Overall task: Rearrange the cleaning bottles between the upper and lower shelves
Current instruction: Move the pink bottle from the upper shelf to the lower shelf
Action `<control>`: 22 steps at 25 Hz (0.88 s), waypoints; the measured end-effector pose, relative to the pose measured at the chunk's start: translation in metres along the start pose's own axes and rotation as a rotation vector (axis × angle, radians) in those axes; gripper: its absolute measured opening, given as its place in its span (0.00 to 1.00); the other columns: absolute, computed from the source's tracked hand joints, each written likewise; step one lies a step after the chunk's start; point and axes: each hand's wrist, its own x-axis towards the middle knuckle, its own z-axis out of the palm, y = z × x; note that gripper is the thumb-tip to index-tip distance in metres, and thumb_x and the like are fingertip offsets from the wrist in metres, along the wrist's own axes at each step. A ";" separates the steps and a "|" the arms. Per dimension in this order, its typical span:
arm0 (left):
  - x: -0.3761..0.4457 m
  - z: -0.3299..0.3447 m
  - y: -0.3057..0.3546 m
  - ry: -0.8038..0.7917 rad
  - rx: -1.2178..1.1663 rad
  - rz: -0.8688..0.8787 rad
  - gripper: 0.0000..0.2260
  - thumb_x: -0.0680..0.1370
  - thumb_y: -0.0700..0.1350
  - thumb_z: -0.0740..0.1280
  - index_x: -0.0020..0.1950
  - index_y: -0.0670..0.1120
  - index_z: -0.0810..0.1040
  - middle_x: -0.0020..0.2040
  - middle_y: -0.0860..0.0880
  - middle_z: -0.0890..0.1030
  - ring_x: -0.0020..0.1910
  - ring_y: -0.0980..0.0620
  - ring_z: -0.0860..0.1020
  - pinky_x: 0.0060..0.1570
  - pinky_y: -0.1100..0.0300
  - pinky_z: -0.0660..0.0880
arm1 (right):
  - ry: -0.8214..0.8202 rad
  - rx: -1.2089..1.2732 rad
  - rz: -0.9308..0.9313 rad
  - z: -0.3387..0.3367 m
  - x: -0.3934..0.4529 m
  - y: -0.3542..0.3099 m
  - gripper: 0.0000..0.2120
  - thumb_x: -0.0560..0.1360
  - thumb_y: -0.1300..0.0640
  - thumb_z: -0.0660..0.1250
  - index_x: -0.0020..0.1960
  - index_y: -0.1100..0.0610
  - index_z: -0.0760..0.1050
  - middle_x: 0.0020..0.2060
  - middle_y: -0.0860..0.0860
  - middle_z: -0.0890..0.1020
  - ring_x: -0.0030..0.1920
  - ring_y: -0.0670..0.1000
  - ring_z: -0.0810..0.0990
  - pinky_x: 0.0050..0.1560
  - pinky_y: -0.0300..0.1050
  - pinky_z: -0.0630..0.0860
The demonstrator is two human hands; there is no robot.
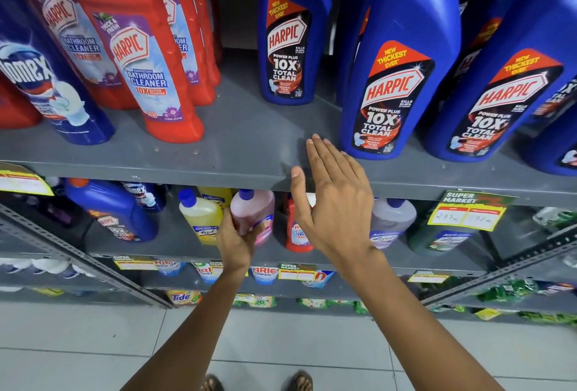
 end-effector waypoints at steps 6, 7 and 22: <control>0.000 0.006 -0.002 0.034 0.100 0.046 0.35 0.70 0.40 0.86 0.72 0.36 0.77 0.65 0.35 0.86 0.63 0.32 0.84 0.63 0.40 0.82 | -0.010 0.016 0.006 -0.001 0.001 -0.002 0.25 0.86 0.47 0.60 0.75 0.63 0.79 0.75 0.57 0.82 0.77 0.55 0.80 0.80 0.52 0.72; 0.000 0.007 -0.003 0.041 0.103 0.054 0.34 0.70 0.40 0.86 0.72 0.36 0.77 0.65 0.36 0.86 0.63 0.33 0.84 0.62 0.43 0.82 | -0.012 0.020 0.008 -0.002 0.000 -0.002 0.25 0.86 0.47 0.60 0.75 0.63 0.79 0.75 0.57 0.82 0.77 0.55 0.80 0.80 0.52 0.72; -0.066 -0.031 -0.027 -0.170 0.140 -0.113 0.34 0.71 0.47 0.86 0.72 0.41 0.77 0.66 0.43 0.86 0.63 0.44 0.84 0.62 0.55 0.81 | 0.151 0.516 0.001 0.015 -0.037 -0.017 0.23 0.86 0.57 0.65 0.80 0.60 0.73 0.80 0.51 0.77 0.82 0.52 0.73 0.84 0.52 0.64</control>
